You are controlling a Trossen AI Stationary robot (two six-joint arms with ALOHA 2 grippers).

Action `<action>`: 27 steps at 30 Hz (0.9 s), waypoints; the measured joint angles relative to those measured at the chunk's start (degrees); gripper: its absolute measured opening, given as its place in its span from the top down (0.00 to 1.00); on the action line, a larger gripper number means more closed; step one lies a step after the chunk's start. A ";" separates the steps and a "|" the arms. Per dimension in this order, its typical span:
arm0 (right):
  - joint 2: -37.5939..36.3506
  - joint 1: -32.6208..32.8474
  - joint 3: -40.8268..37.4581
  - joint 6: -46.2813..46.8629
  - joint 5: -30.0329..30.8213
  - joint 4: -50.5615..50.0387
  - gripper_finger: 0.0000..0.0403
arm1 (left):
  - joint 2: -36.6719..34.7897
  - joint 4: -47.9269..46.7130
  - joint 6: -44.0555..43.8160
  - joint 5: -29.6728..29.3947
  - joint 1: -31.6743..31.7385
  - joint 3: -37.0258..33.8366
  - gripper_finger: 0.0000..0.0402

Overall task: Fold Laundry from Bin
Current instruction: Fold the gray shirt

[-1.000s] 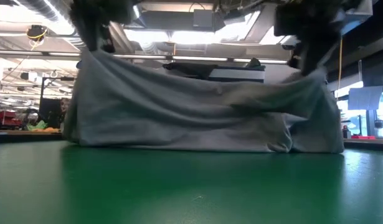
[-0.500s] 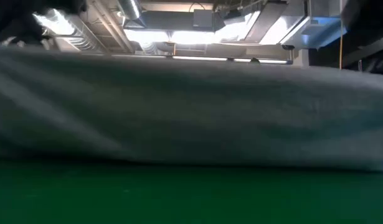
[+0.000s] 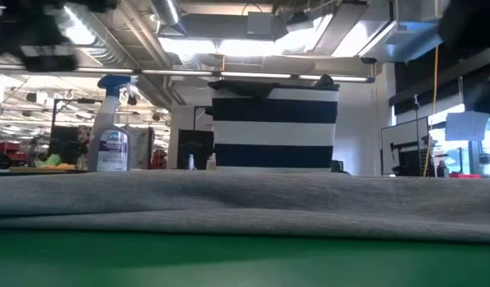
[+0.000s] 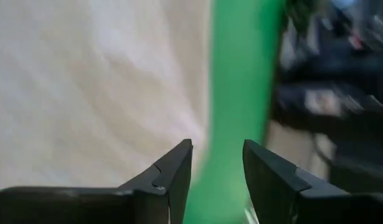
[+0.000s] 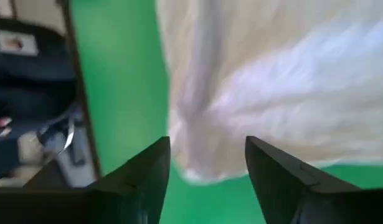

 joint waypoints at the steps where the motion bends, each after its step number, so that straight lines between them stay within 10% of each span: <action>1: -0.02 -0.77 0.00 -1.21 2.45 0.01 0.47 | 0.00 0.12 0.99 -4.36 0.56 0.17 0.66; 8: 3.57 -6.46 0.00 -9.29 23.30 0.10 0.49 | 1.64 1.37 3.89 -28.76 4.14 -2.97 0.69; 17: 11.98 -12.43 -0.01 -16.78 20.69 -1.87 0.51 | 4.85 7.93 4.40 -26.52 10.11 -12.71 0.69; 27: 5.08 -16.11 5.79 -23.90 20.01 -13.54 0.51 | 1.86 3.09 12.47 -19.68 19.31 -6.60 0.58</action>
